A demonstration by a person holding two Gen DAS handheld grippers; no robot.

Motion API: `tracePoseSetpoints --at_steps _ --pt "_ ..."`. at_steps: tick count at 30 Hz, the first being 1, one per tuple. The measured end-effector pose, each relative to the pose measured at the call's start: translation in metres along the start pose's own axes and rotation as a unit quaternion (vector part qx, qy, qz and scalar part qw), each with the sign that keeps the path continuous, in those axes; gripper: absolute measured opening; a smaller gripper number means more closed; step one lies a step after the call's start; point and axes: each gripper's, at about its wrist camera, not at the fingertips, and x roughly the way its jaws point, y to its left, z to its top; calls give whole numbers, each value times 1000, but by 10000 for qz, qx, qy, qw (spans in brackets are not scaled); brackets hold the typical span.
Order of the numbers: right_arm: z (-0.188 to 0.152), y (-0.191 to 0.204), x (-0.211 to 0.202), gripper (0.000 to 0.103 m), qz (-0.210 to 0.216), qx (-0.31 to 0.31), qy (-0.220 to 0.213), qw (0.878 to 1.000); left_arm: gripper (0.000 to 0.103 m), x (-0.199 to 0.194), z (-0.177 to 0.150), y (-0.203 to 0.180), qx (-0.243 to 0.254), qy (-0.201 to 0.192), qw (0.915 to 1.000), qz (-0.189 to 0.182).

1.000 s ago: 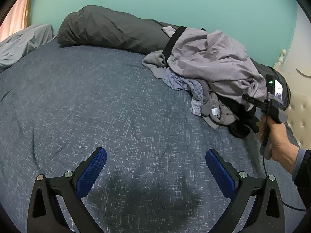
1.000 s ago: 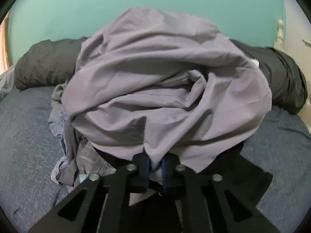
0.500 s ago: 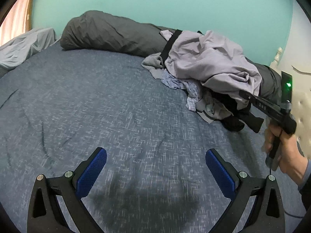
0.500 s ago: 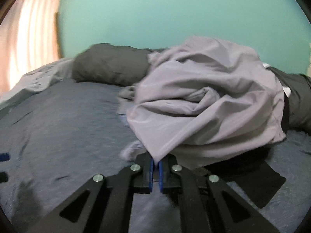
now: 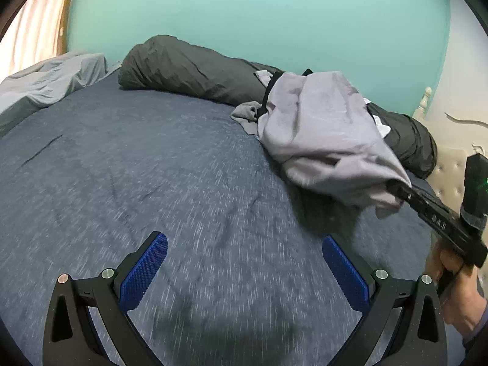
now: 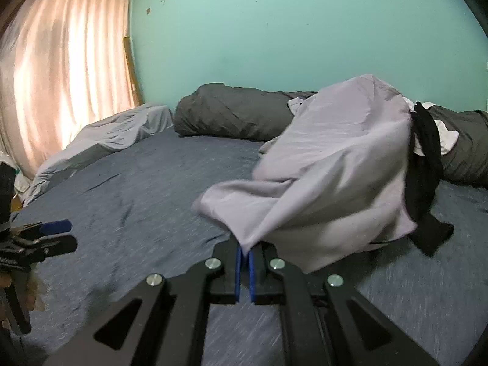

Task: Fold clothes
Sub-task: 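Drag the grey jacket across the bed with the right gripper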

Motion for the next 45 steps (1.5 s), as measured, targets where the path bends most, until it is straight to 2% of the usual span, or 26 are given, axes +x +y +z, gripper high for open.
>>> tracePoseSetpoints --at_steps 5,8,11,14,18,21,28,29,31,36,39,45 --pt "-27 45 -40 3 256 62 109 9996 103 -46 -20 5 -99 -73 9999 13" --pt "-45 71 -48 3 492 93 257 9984 103 -61 -33 11 -197 -49 9998 49" --pt "-64 94 -45 3 833 50 603 9947 103 -69 -45 17 -267 -18 9996 93" --pt "-81 101 -41 5 883 -93 986 9912 103 -66 -56 18 -247 -24 9996 154" --pt "-85 70 -52 8 652 203 961 9930 103 -55 -68 18 -234 15 9996 152" --pt "-79 34 -62 18 469 474 850 9941 103 -45 -74 18 -281 64 9995 97" --pt "-69 -38 -100 30 198 978 208 9948 103 -33 -83 19 -259 112 9996 -14" --pt "-68 -49 -106 37 142 1063 99 9942 103 -32 -84 20 -276 124 9995 -39" --pt "-70 -71 -99 47 -373 1293 259 9906 103 -30 -88 19 -231 166 9996 -57" --pt "-78 -125 -51 48 -1334 1881 951 9684 103 -22 -95 20 -148 275 9995 -34" --pt "-83 -143 -25 48 -1600 2068 1132 9586 103 -20 -94 23 -206 279 9994 -45" --pt "-85 -154 25 55 -1698 2242 1329 9504 103 -15 -96 23 -154 340 9993 -46"
